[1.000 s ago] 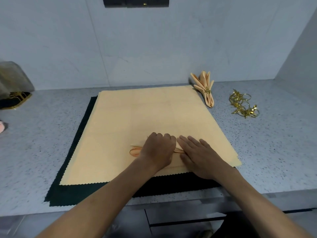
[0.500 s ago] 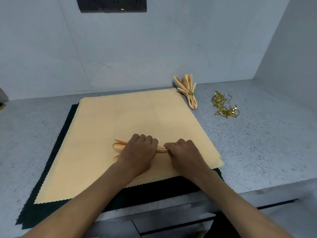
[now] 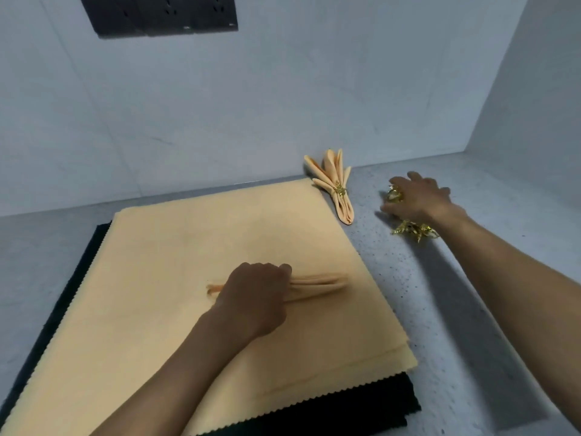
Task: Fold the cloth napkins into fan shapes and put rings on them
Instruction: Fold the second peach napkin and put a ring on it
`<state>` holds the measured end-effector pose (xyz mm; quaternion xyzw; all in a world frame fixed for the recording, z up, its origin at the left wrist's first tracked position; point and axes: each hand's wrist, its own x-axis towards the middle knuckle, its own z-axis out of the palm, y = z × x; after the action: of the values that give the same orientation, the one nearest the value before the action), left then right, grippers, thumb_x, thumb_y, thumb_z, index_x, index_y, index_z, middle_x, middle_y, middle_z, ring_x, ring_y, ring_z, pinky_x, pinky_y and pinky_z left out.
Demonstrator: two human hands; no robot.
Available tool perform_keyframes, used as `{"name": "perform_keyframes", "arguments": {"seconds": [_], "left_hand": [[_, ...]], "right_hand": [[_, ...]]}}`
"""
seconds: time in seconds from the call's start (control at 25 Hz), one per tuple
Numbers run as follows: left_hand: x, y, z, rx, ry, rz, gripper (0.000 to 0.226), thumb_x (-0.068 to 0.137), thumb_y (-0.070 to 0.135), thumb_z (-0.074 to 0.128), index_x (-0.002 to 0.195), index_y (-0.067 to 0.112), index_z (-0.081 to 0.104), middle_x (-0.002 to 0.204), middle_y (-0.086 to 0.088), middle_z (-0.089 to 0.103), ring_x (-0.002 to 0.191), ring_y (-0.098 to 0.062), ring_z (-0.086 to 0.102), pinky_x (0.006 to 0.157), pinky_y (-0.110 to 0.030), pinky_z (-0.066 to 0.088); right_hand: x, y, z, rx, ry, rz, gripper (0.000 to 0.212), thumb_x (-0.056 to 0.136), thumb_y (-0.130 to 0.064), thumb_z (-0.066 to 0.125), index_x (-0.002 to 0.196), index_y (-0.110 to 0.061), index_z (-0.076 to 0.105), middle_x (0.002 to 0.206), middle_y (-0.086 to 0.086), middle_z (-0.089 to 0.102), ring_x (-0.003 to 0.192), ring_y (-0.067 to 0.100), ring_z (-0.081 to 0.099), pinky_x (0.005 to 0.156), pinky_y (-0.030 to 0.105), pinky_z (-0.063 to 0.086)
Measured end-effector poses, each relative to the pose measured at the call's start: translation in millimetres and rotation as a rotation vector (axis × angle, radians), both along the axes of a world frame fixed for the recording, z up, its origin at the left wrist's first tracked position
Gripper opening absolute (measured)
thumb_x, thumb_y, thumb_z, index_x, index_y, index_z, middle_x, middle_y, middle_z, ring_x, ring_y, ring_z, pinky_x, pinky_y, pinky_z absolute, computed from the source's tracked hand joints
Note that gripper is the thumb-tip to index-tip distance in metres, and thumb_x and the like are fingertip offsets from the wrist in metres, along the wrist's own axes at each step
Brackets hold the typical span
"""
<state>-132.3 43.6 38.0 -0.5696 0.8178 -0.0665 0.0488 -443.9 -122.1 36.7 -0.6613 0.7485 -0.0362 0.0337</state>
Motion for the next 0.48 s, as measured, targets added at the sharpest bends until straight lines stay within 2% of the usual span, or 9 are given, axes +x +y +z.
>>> {"name": "perform_keyframes", "arguments": {"seconds": [0.12,0.2,0.32,0.48], "left_hand": [[0.3,-1.4,-7.0,-0.009,0.032,-0.038,0.031,0.087,0.011,0.045,0.115,0.020,0.051,0.109,-0.001,0.065,0.100,-0.024,0.061,0.079,-0.031,0.039],[2.7,-1.8,-9.3,-0.013,0.048,-0.058,0.031,0.087,0.011,0.043,0.115,0.021,0.050,0.110,0.001,0.065,0.100,-0.023,0.061,0.084,-0.032,0.041],[4.1,-1.2,-9.7,-0.038,0.054,-0.070,0.034,0.087,0.011,0.043,0.119,0.021,0.048,0.112,0.002,0.063,0.101,-0.022,0.060,0.085,-0.032,0.041],[3.9,7.1,-9.8,-0.056,0.017,-0.071,0.035,0.088,0.013,0.044,0.122,0.021,0.048,0.114,0.003,0.063,0.102,-0.022,0.060,0.086,-0.032,0.045]], "right_hand": [[-15.3,-28.4,-21.0,0.115,-0.113,-0.009,0.095,0.077,-0.068,0.067,0.153,-0.039,0.016,0.164,0.000,0.011,0.146,0.036,0.018,0.114,0.059,0.021],[-18.7,-39.4,-26.9,0.131,-0.204,0.049,0.095,0.078,-0.064,0.069,0.154,-0.038,0.019,0.163,0.003,0.018,0.145,0.034,0.024,0.116,0.052,0.025],[-14.3,-25.8,-21.7,0.125,-0.252,0.150,0.080,0.083,-0.055,0.069,0.150,-0.035,0.030,0.156,0.005,0.034,0.136,0.031,0.040,0.109,0.042,0.035],[-3.3,38.2,-23.5,0.094,-0.250,0.303,0.049,0.091,-0.049,0.062,0.136,-0.038,0.045,0.141,-0.001,0.046,0.116,0.023,0.052,0.097,0.040,0.045]]}}
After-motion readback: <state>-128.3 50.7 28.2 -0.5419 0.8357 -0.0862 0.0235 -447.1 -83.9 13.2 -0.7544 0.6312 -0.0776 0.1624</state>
